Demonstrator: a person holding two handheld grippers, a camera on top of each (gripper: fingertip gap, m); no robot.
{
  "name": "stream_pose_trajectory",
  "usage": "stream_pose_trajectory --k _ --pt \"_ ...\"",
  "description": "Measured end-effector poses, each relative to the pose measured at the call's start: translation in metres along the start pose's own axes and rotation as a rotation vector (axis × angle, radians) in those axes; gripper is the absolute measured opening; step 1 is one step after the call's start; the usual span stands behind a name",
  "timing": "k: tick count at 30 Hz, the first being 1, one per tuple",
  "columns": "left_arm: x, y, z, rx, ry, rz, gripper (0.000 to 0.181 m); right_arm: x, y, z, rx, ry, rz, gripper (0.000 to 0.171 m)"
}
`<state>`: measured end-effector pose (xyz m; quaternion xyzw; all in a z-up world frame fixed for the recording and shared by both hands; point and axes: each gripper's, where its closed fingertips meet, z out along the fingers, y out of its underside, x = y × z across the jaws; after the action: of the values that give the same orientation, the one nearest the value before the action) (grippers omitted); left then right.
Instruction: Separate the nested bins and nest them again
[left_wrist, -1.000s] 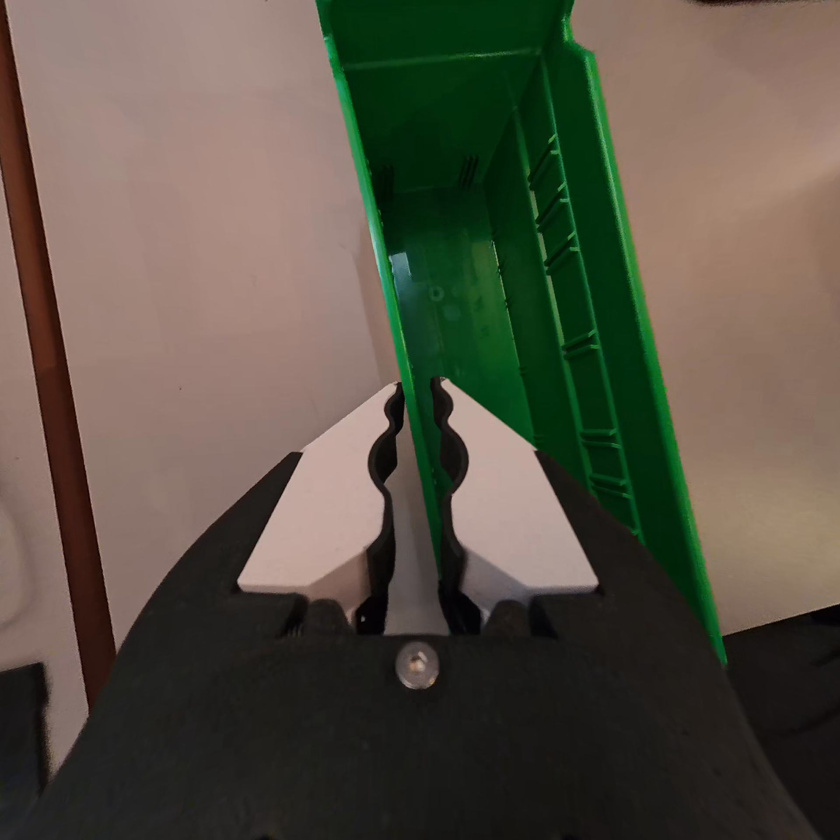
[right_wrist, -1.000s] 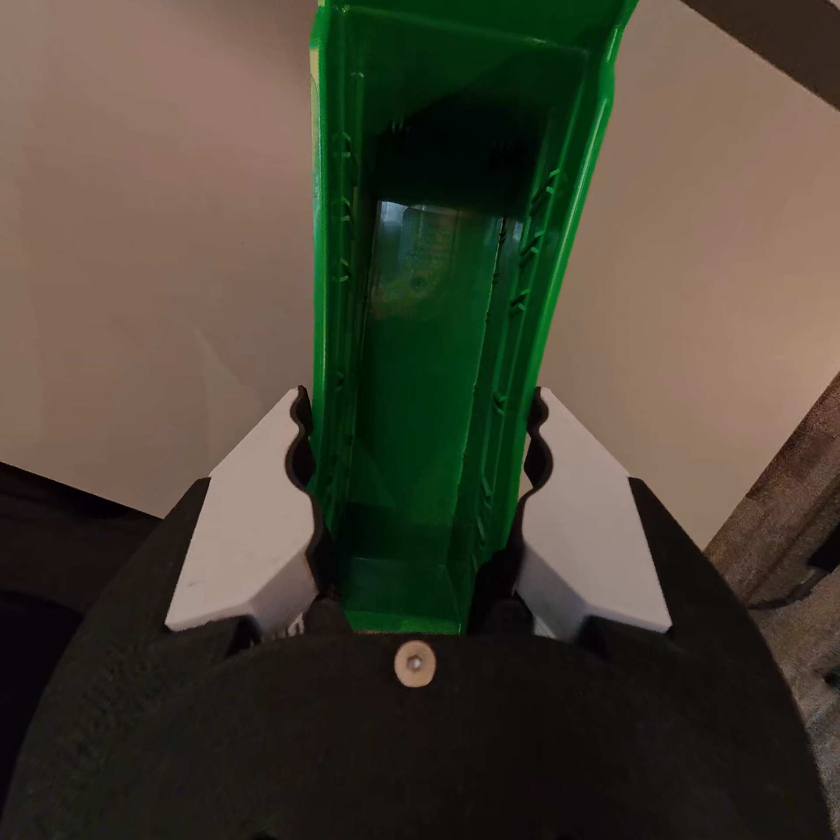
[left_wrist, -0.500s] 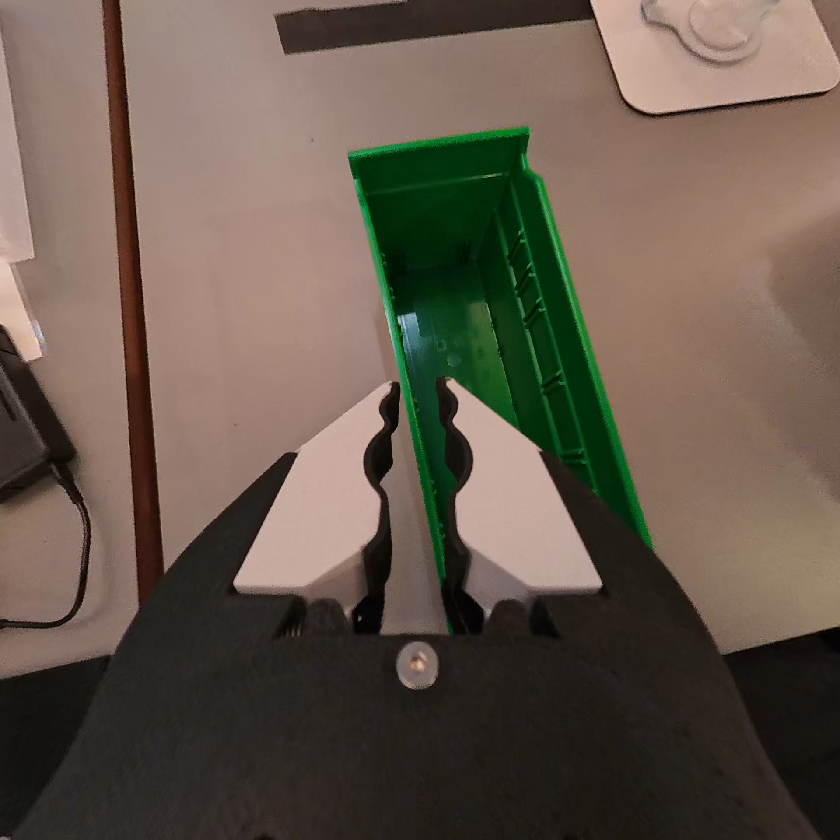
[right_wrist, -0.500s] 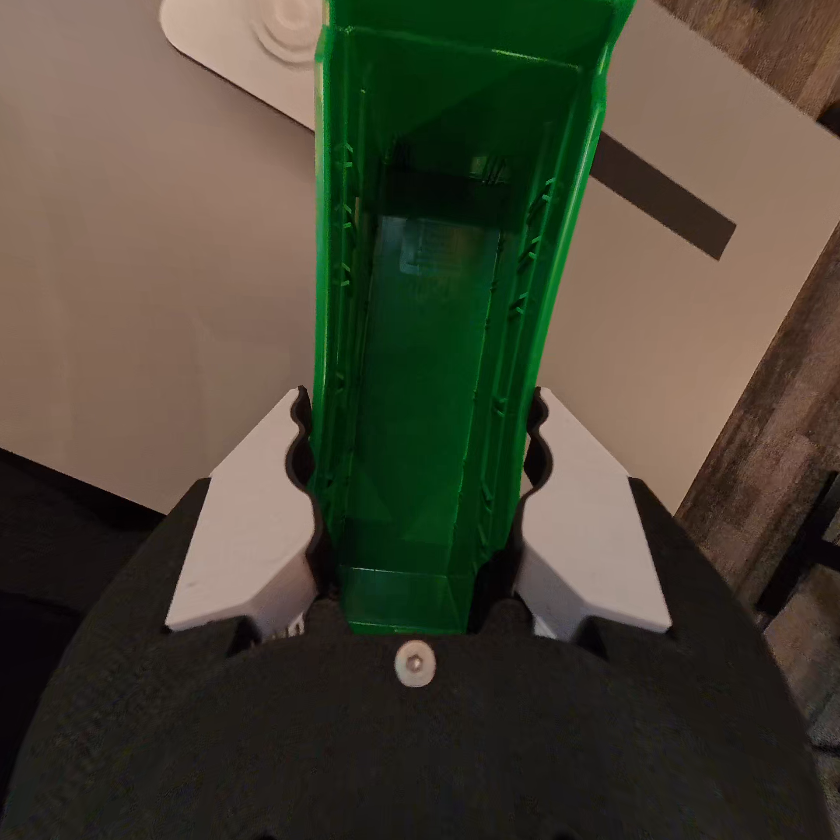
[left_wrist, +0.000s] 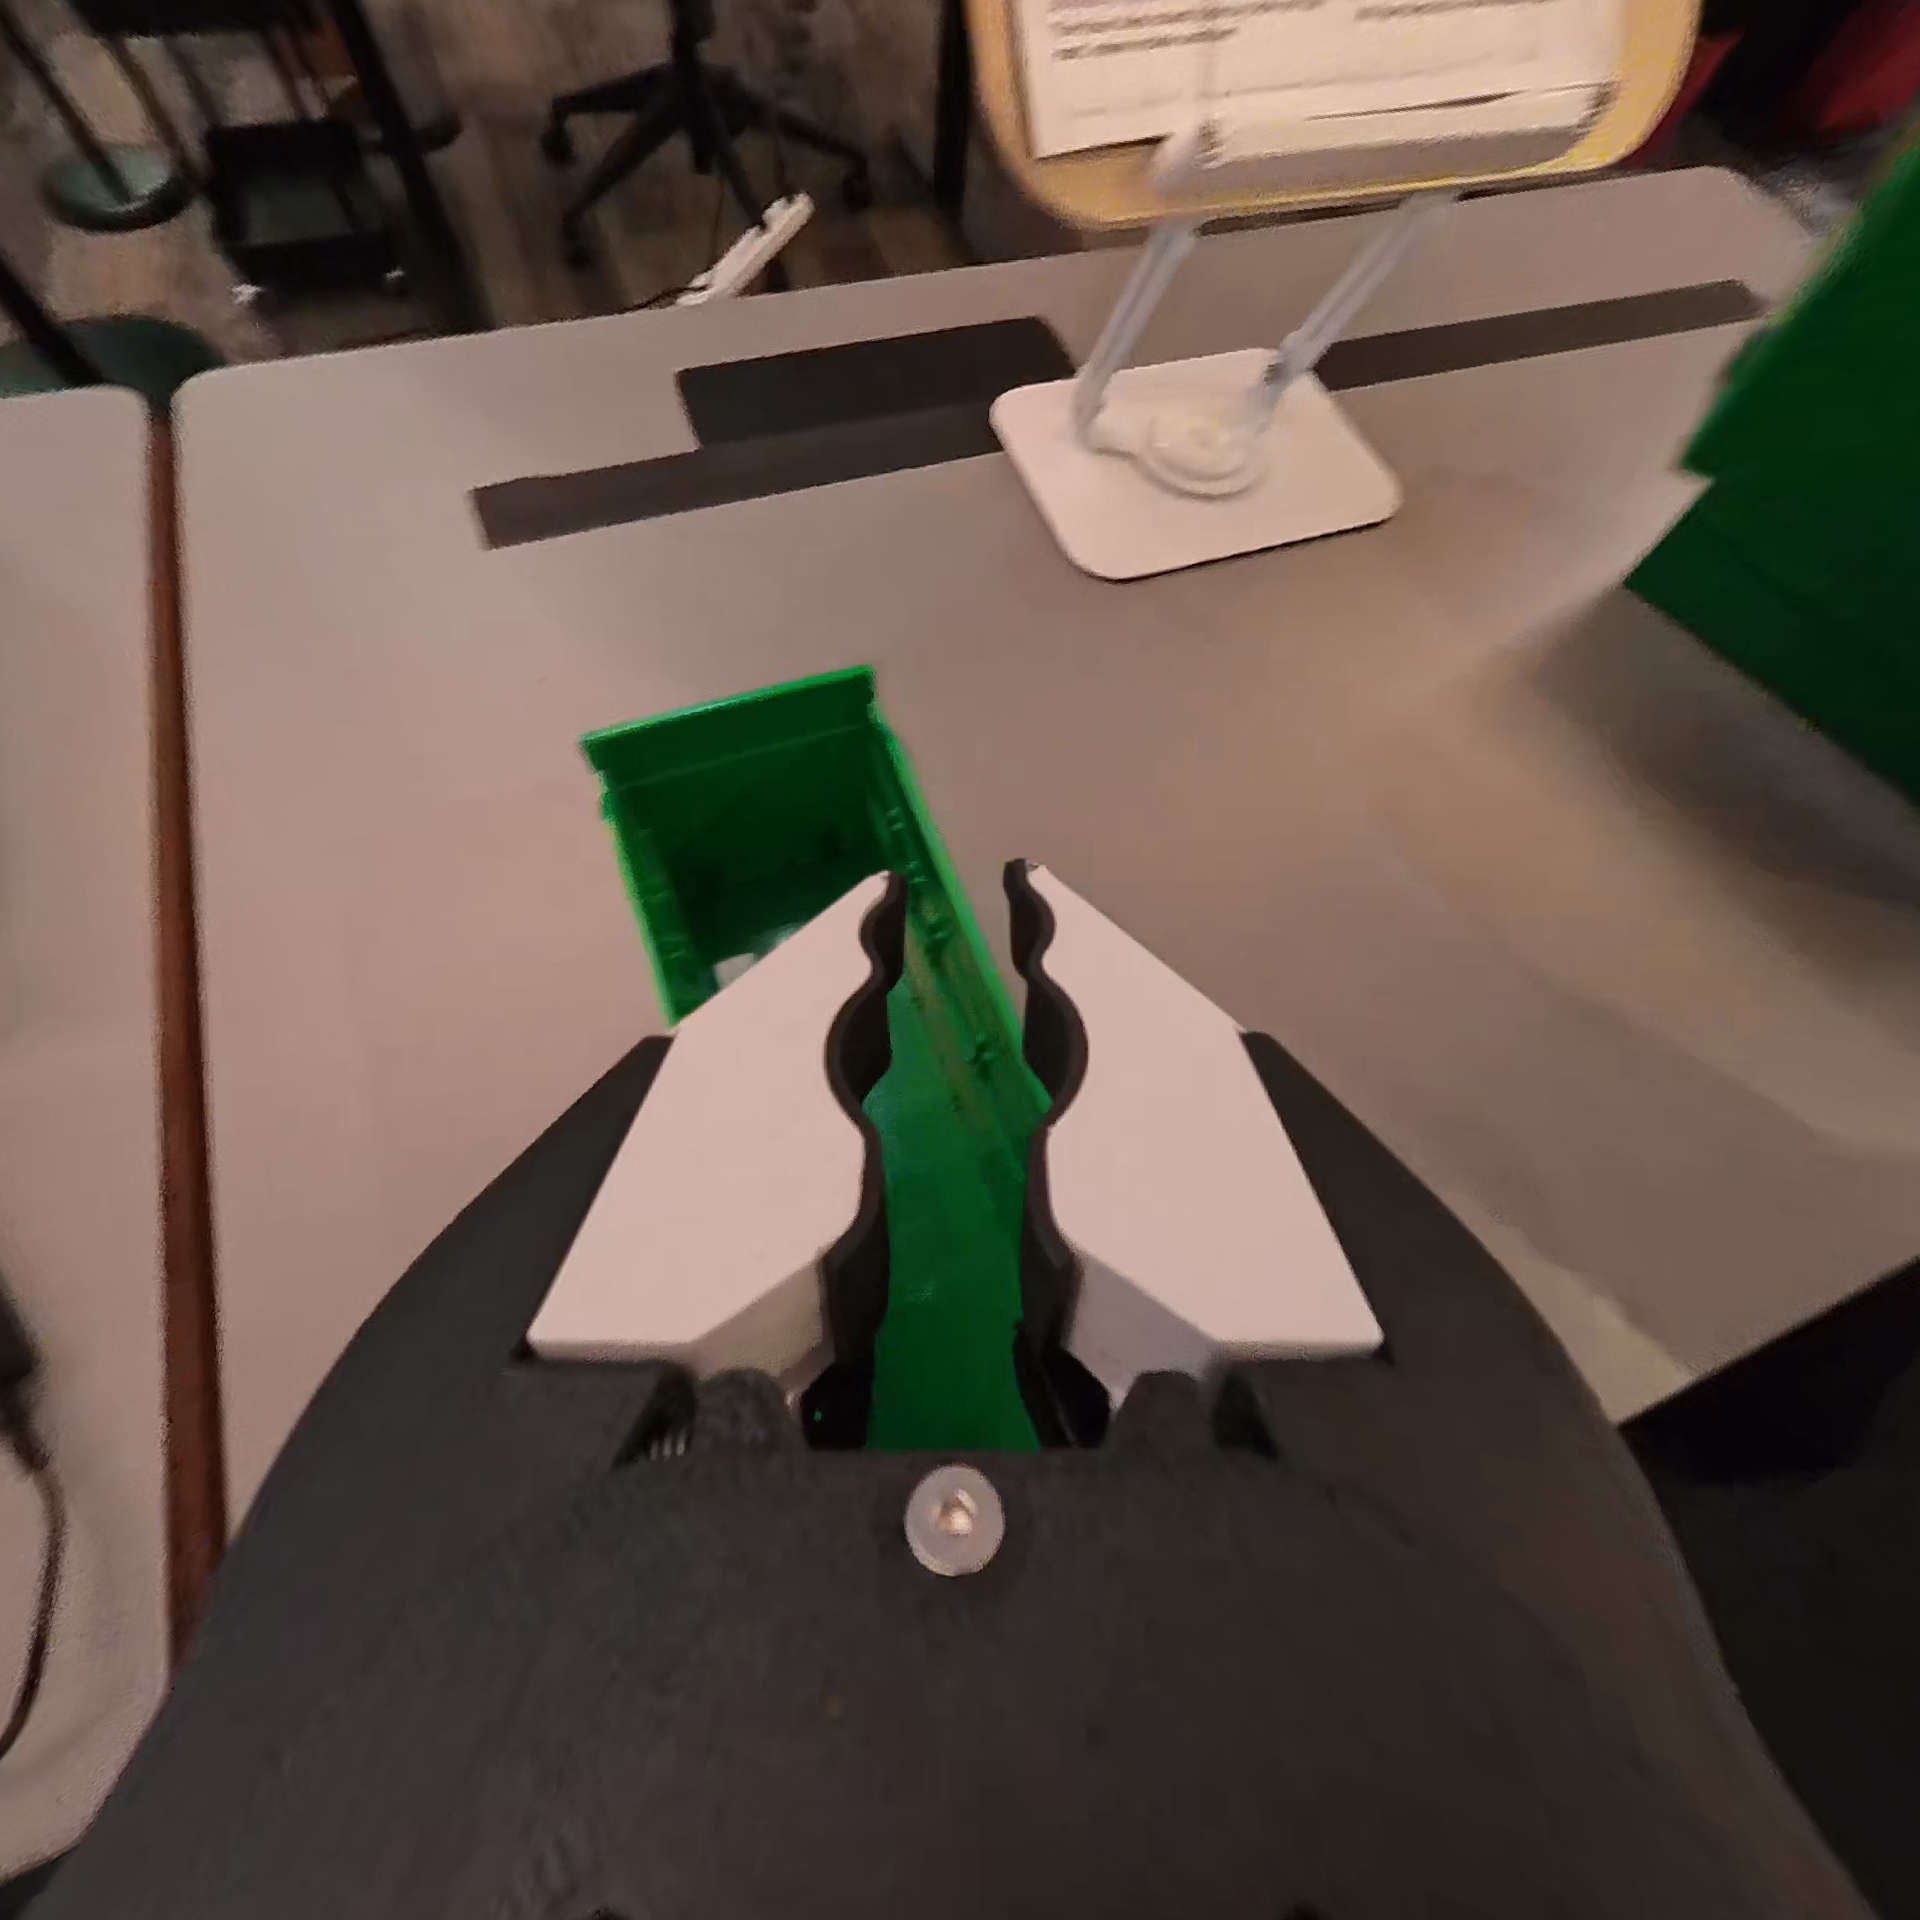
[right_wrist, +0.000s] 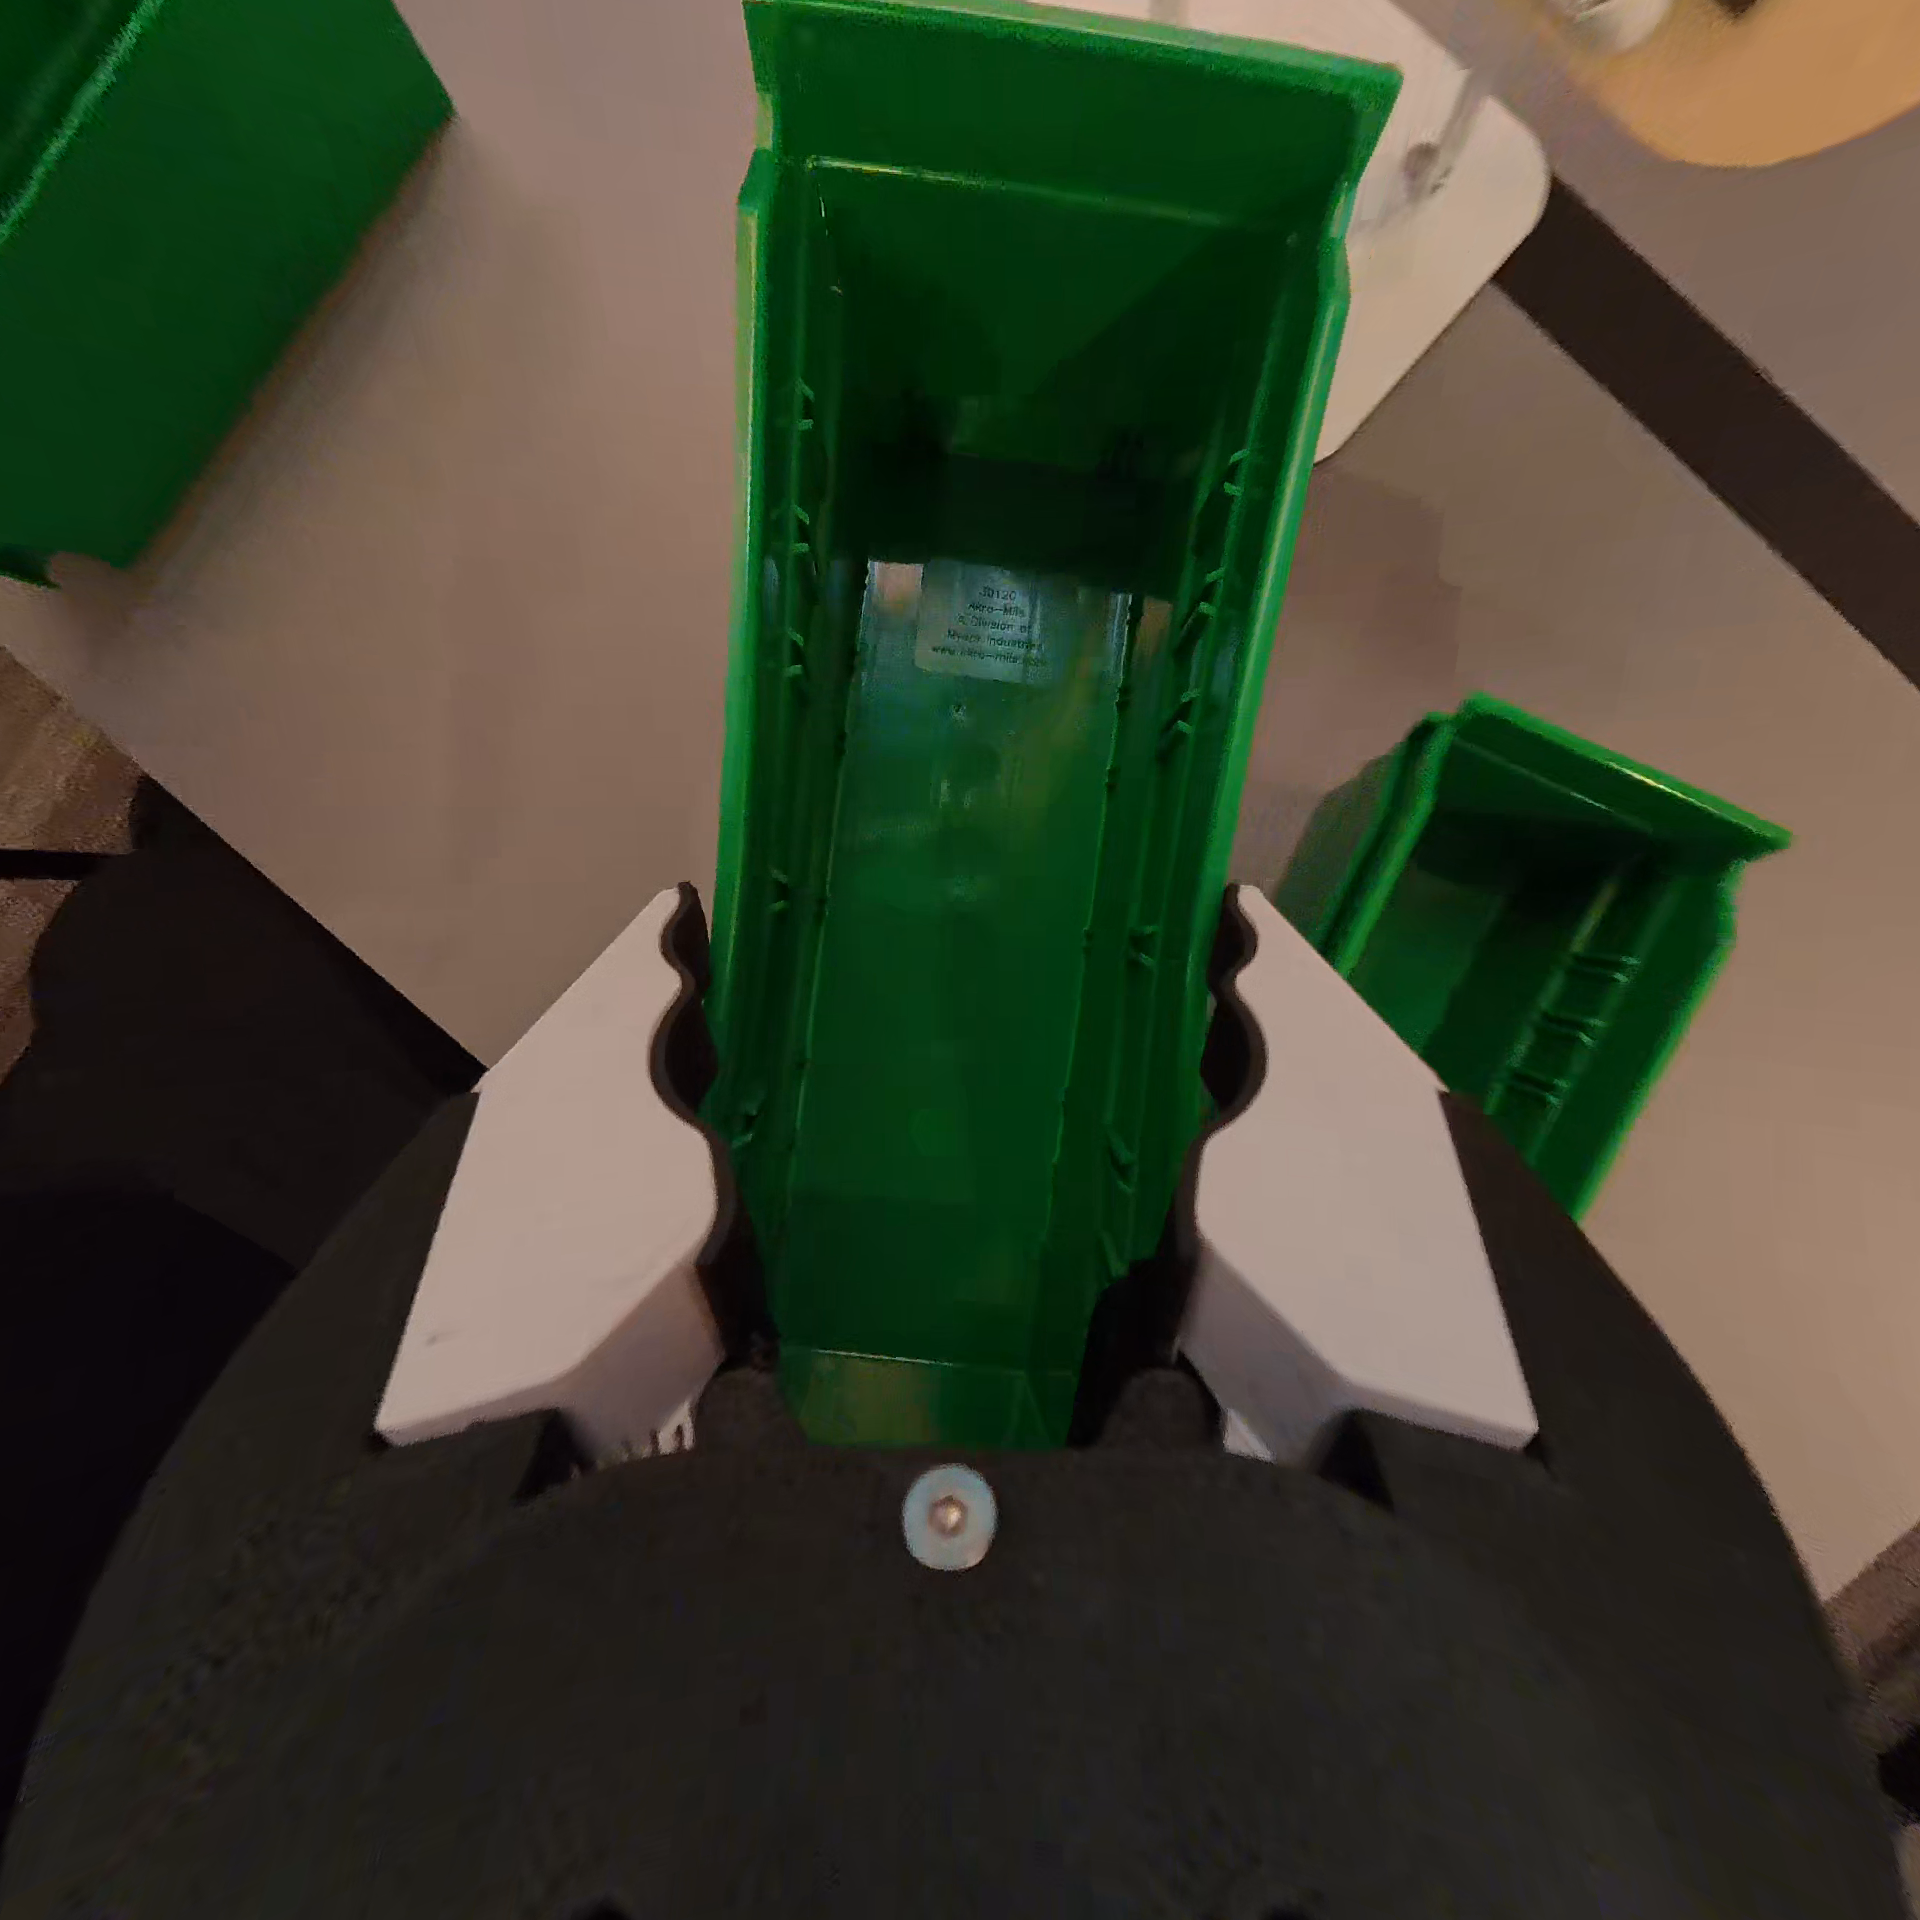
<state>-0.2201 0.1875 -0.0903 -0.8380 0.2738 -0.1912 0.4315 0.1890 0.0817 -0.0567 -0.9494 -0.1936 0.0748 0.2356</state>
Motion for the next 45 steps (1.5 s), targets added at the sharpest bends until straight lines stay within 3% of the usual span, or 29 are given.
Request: stream_pose_trajectory --k 8,18,24,30,37,43,45 --pt "0.102 -0.009 0.033 -0.032 0.266 0.09 0.027 -0.044 0.019 0.094 -0.073 -0.038 -0.052 0.098" --pt "0.198 0.048 0.096 -0.225 0.513 0.067 0.042 -0.084 0.04 0.156 -0.14 -0.038 -0.105 0.111" --pt "0.222 0.064 0.104 -0.281 0.595 0.013 0.049 -0.097 0.047 0.142 -0.141 -0.155 -0.086 0.11" --pt "0.251 0.07 0.107 -0.308 0.687 -0.054 0.05 -0.085 0.1 0.125 -0.293 -0.256 -0.011 0.094" --pt "0.264 0.077 0.113 -0.343 0.703 -0.114 0.068 -0.14 0.11 0.122 -0.23 -0.54 0.059 0.089" --pt "0.234 0.089 0.118 -0.401 0.569 -0.063 0.062 -0.202 0.097 0.129 -0.148 -0.713 0.043 0.082" --pt "0.226 0.1 0.121 -0.445 0.522 -0.021 0.048 -0.22 0.096 0.135 -0.153 -0.738 0.016 0.081"
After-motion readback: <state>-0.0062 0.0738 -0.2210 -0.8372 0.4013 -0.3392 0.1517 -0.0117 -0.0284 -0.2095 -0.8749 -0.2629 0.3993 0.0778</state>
